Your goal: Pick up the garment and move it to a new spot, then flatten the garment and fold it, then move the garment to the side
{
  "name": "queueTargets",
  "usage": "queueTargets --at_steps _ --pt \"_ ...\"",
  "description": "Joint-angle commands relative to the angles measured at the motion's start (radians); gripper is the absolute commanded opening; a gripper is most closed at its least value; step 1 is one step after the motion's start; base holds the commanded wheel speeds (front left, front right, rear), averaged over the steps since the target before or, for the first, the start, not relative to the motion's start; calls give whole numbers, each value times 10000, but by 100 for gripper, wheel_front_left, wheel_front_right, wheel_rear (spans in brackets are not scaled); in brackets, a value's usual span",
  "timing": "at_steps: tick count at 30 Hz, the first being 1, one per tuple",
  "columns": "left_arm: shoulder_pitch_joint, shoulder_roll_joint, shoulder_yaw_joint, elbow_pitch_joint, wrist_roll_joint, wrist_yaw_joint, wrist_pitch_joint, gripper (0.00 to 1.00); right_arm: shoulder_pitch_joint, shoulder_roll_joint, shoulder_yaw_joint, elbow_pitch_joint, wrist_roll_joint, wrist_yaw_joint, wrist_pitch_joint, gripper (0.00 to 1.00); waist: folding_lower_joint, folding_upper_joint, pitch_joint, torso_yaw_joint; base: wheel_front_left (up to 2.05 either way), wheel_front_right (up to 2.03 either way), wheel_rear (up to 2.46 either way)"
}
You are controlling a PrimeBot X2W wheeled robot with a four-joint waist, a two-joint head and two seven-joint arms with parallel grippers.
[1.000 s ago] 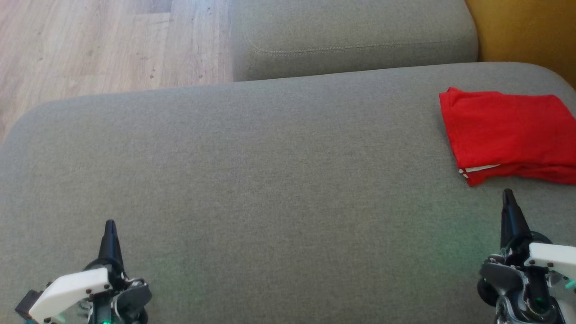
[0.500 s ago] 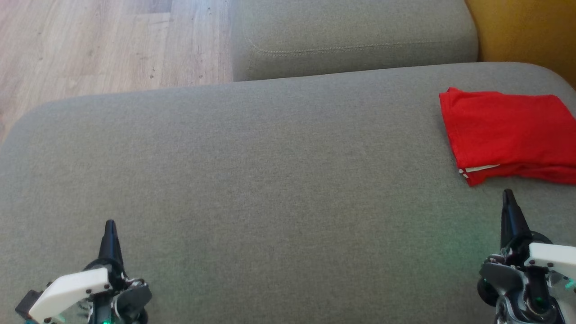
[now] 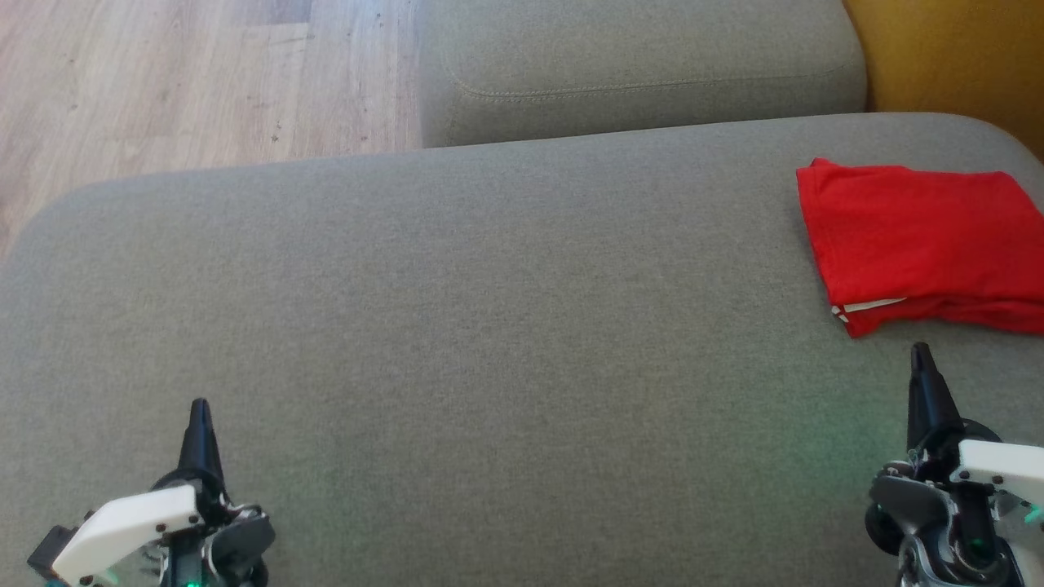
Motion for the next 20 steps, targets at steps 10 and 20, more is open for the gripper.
queueTargets --at_steps 10,20 --pt "-504 42 415 -282 154 -69 55 0 -491 -35 211 -372 71 -7 57 0 0 0 0 0 0 0 0" --pt "-504 38 420 -282 159 -69 60 0 -491 -35 212 -372 71 -7 57 0 0 0 0 0 0 0 0"
